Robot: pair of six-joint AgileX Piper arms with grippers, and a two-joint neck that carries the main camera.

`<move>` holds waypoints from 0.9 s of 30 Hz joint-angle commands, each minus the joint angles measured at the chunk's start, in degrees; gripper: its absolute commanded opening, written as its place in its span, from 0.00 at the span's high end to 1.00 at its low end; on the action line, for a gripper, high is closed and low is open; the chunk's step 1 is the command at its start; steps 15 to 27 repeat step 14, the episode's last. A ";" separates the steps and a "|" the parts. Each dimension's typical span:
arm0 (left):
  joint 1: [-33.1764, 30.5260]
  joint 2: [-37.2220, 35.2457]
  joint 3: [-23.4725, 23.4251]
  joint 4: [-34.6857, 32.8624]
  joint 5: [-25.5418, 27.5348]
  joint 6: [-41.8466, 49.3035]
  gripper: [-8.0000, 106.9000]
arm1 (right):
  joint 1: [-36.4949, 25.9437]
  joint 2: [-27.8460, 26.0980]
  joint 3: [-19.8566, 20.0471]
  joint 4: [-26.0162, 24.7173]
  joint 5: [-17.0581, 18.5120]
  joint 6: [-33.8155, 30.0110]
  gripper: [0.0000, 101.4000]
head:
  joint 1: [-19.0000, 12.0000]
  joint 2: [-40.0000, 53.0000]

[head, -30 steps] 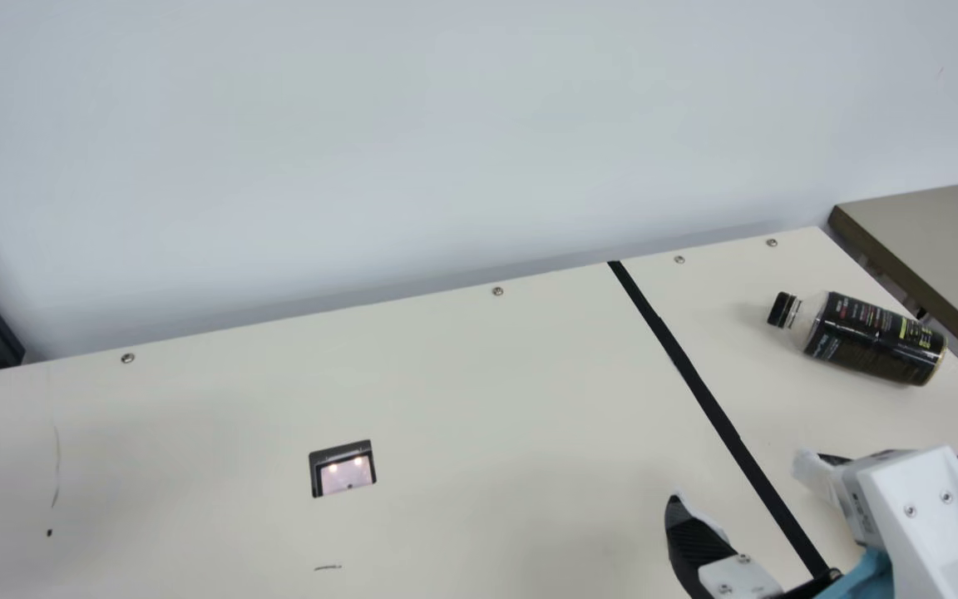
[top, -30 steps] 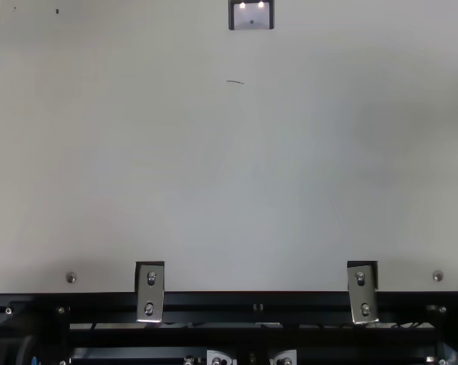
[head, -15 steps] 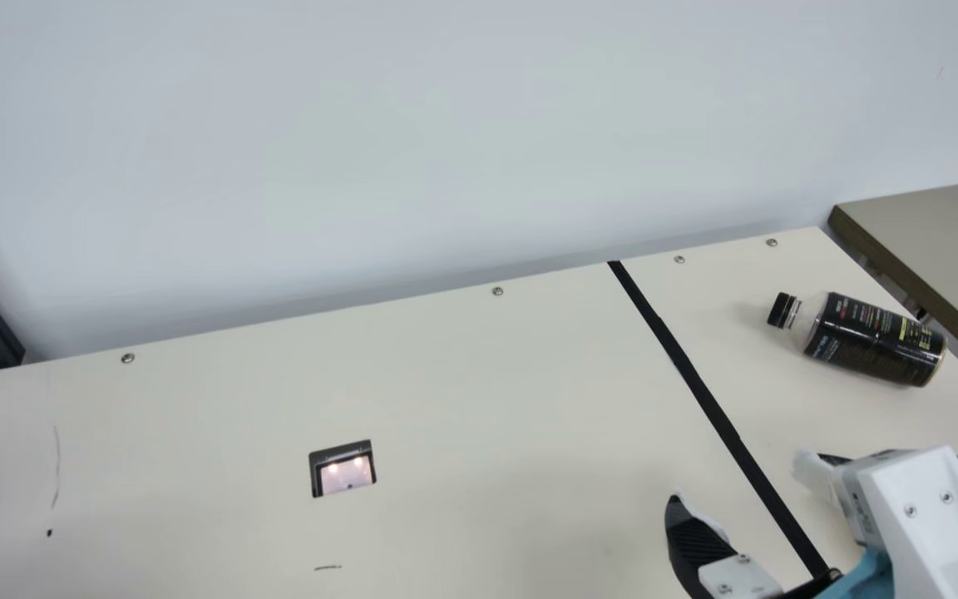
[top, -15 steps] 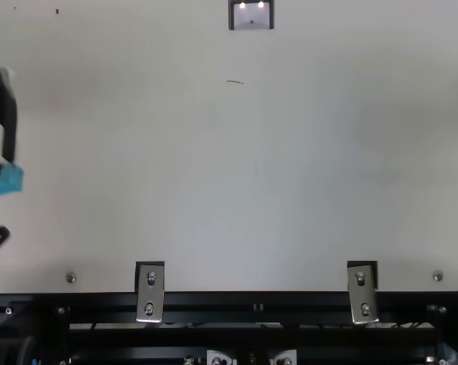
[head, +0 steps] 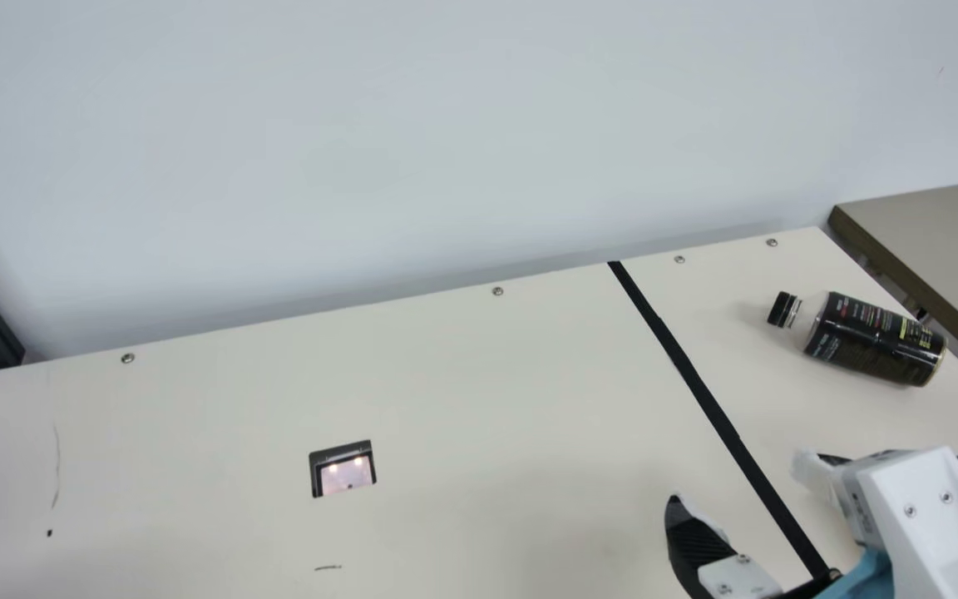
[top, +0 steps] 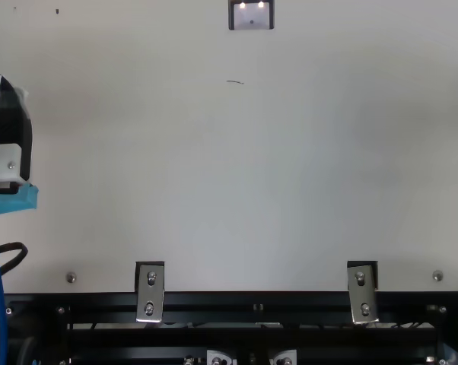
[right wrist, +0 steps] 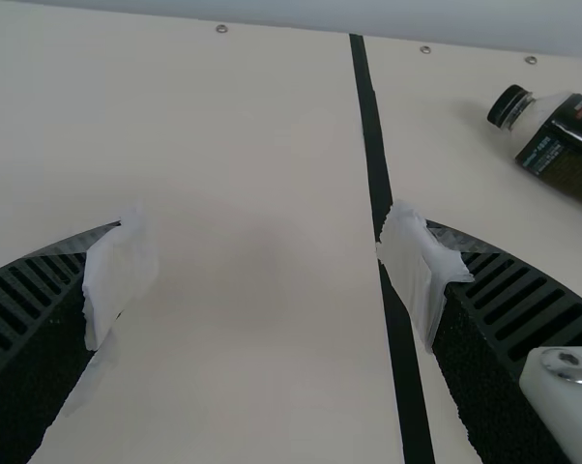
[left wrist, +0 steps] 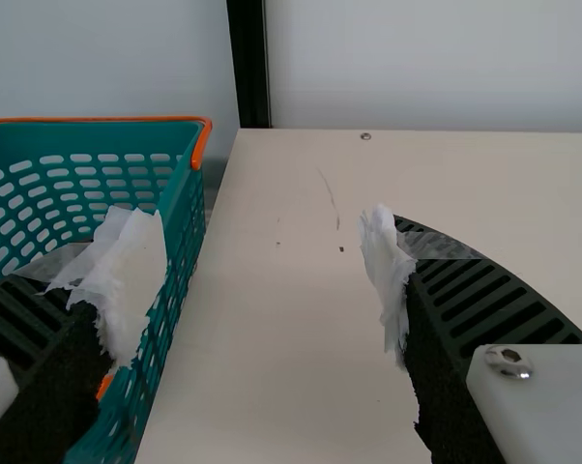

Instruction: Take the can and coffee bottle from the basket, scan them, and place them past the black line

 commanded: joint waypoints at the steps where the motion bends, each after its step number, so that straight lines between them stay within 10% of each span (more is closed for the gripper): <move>1: 0.00 0.00 0.00 0.00 0.00 0.00 0.15 | 0.00 0.00 0.00 0.00 0.00 0.00 0.00 | -1.52 -0.62; 27: 0.00 0.00 0.00 0.00 0.00 0.00 0.15 | 0.00 0.00 0.00 0.00 0.00 0.00 0.00 | -1.52 -0.62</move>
